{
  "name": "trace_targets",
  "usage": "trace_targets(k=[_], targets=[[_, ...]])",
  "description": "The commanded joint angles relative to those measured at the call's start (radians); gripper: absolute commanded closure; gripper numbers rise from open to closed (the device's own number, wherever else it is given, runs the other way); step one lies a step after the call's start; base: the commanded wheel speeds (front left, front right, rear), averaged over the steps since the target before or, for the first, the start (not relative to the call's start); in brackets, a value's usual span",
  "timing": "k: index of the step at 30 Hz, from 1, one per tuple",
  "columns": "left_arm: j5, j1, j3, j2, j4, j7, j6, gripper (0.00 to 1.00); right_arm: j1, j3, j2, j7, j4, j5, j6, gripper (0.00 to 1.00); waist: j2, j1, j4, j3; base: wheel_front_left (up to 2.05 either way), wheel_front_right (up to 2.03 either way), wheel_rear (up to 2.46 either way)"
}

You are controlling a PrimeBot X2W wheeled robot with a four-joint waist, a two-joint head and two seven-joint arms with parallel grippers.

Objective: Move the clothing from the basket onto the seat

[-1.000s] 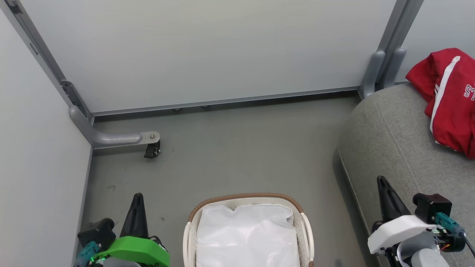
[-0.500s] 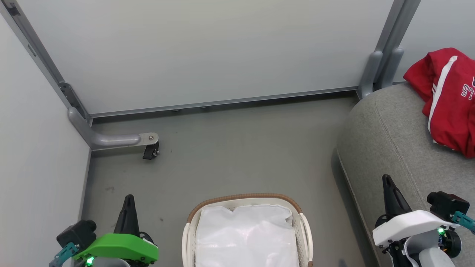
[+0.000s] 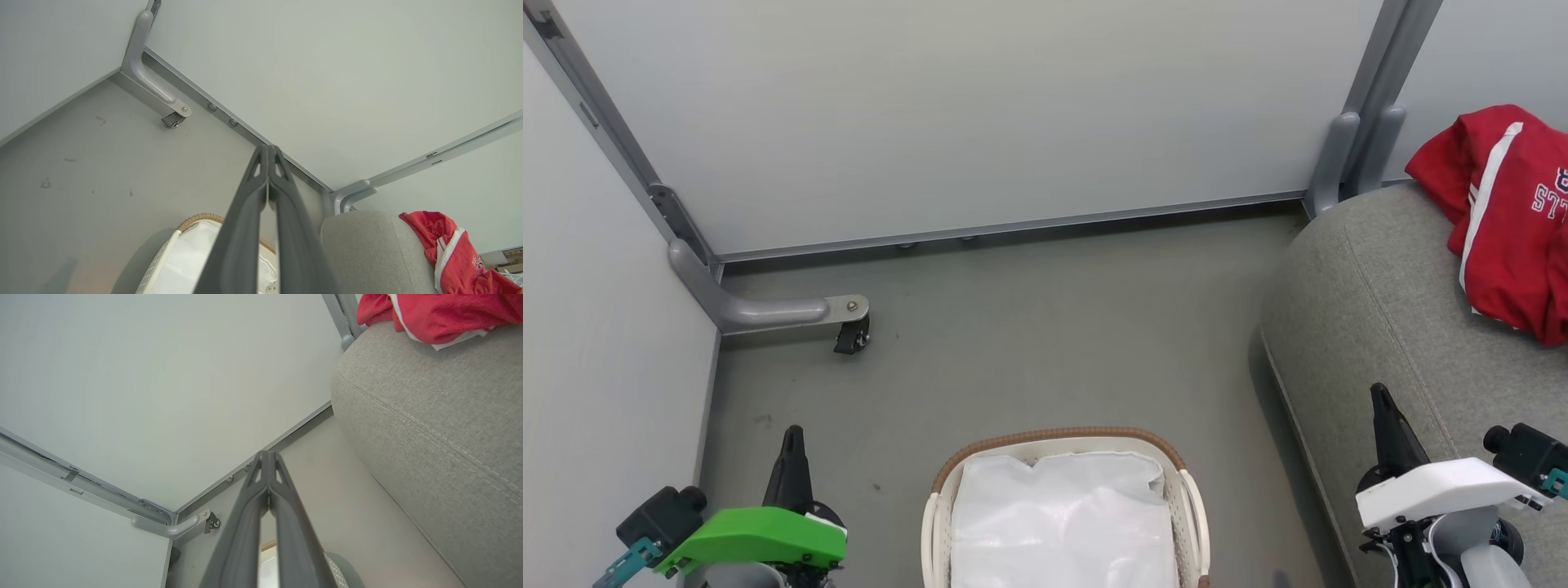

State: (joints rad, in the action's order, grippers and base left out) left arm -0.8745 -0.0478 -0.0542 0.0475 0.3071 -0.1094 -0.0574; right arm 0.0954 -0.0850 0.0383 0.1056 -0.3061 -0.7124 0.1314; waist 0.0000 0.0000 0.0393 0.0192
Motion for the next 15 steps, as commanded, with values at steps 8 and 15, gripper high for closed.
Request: trace_targets(k=[8,15], targets=[[-0.111,-0.035,0.029,0.005,-0.021,0.032,-0.016,1.0,0.014,-0.007,0.008,-0.033,0.023,-0.135,0.0,1.0,0.0,0.0,-0.004,-0.002,0.0,0.0,0.0],[-0.185,-0.04,0.046,0.005,-0.027,0.055,-0.023,1.0,0.015,-0.01,0.009,-0.055,0.029,-0.226,0.0,1.0,0.0,0.0,-0.007,-0.003,0.0,0.0,0.0]])
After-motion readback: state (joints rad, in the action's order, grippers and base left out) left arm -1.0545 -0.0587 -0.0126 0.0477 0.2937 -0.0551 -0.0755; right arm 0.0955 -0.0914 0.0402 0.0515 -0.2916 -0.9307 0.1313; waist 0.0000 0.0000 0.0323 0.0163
